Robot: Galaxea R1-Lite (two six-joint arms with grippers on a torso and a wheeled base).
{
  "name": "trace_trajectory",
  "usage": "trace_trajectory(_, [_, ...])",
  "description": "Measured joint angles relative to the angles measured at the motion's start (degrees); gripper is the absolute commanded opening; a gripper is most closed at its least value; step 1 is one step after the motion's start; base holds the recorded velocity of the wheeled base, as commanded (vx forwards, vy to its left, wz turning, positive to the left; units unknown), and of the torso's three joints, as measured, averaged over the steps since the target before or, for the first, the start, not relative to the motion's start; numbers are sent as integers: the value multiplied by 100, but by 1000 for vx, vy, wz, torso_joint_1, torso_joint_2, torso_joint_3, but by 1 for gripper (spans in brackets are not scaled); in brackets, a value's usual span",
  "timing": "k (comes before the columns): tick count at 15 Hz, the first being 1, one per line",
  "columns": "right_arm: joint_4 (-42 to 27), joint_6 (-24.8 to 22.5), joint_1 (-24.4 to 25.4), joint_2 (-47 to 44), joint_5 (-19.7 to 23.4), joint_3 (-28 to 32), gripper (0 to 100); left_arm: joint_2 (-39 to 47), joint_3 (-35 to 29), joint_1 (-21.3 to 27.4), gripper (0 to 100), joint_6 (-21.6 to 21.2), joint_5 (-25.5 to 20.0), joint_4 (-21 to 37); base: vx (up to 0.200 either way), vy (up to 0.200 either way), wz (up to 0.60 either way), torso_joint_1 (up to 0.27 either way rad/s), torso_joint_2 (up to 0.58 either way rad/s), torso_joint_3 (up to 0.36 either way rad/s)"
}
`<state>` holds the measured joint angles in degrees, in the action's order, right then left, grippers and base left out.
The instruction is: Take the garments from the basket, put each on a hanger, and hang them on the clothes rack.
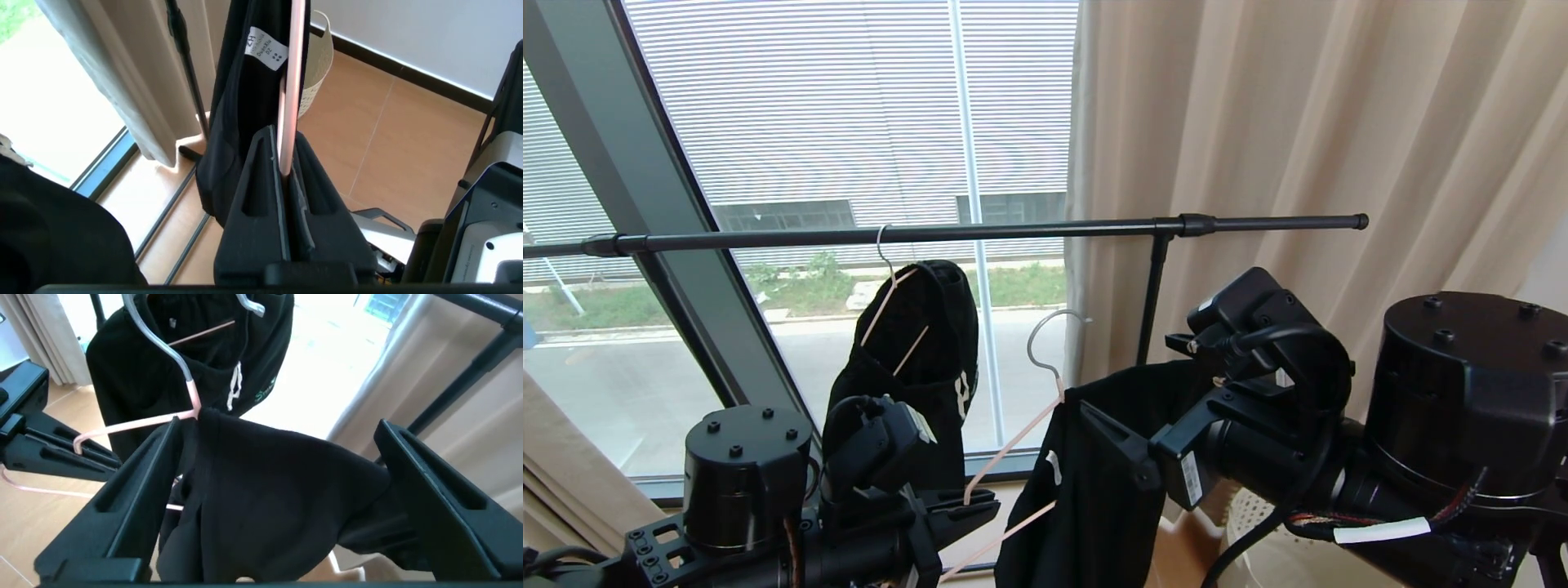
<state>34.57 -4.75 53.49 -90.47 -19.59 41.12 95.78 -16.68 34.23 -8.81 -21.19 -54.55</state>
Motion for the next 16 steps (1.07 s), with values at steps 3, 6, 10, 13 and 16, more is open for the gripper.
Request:
trace_trajectory(3, [-23, -88, 0, 98, 101, -122, 100, -5, 15, -15, 0, -5, -7, -2, 0, 0, 0, 0, 0, 0])
trace_trajectory(6, [-113, -233, -2, 351, 339, -218, 100, -9, 91, -15, 0, -40, -21, -213, 0, 0, 0, 0, 0, 0])
trace_trajectory(10, [-2527, -868, -346, 1258, 1636, 162, 100, -6, 224, -20, 0, -57, -27, -378, 0, 0, 0, 0, 0, 0])
trace_trajectory(13, [-4401, -1566, -1128, 1718, 3379, 926, 100, -13, 276, -13, 0, -126, -29, -383, 0, 0, 0, 0, 0, 0])
trace_trajectory(16, [-5600, -2650, -1863, 1536, 4094, 1715, 100, -24, 329, -11, 0, -245, -35, -390, 0, 0, 0, 0, 0, 0])
